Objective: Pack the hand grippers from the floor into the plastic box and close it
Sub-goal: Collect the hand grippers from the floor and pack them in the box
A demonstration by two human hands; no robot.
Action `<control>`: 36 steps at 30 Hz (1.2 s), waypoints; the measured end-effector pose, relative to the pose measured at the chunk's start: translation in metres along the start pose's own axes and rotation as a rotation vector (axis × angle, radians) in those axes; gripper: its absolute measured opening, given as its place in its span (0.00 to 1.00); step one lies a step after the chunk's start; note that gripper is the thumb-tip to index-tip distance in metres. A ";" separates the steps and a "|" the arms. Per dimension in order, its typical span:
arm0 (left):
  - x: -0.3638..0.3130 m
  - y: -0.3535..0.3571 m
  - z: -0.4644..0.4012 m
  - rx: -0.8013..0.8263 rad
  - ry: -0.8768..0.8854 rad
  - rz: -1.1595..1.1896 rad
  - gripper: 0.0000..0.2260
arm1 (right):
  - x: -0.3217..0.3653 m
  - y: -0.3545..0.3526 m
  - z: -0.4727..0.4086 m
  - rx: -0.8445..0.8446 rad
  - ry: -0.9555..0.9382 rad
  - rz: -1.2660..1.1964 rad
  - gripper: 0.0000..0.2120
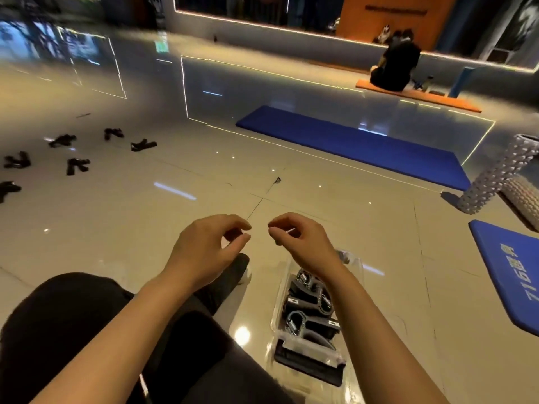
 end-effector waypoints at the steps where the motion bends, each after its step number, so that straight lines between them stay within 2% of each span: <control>1: 0.005 -0.016 0.001 -0.034 0.000 -0.019 0.08 | 0.010 0.003 -0.004 0.045 -0.018 0.023 0.08; 6: 0.056 -0.091 -0.001 -0.211 -0.088 -0.096 0.05 | 0.062 0.031 -0.044 0.172 -0.115 0.049 0.04; 9: 0.109 -0.121 0.003 -0.285 -0.200 -0.109 0.05 | 0.093 0.074 -0.078 0.267 -0.185 0.051 0.06; 14: 0.204 -0.130 0.027 -0.188 -0.581 -0.047 0.07 | 0.122 0.168 -0.134 0.380 -0.243 -0.002 0.05; 18: 0.238 -0.124 0.035 -0.197 -0.725 0.000 0.05 | 0.125 0.224 -0.157 0.404 -0.177 -0.112 0.05; 22: 0.248 -0.130 0.011 -0.234 -0.714 0.012 0.08 | 0.119 0.252 -0.166 0.455 -0.154 -0.084 0.05; 28: 0.249 -0.133 -0.008 -0.208 -0.713 -0.006 0.09 | 0.096 0.240 -0.196 0.420 -0.092 -0.052 0.03; 32: 0.250 -0.139 -0.017 -0.152 -0.704 -0.042 0.07 | 0.077 0.229 -0.215 0.379 -0.017 -0.065 0.03; 36: 0.253 -0.145 -0.031 -0.074 -0.695 -0.004 0.08 | 0.072 0.227 -0.224 0.433 -0.016 0.018 0.06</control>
Point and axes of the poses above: each hand's wrist, its own z-axis away from the middle knuckle, its own y-axis out of the palm, x = y × z, the point moved 2 cm from there along -z, towards the middle knuckle
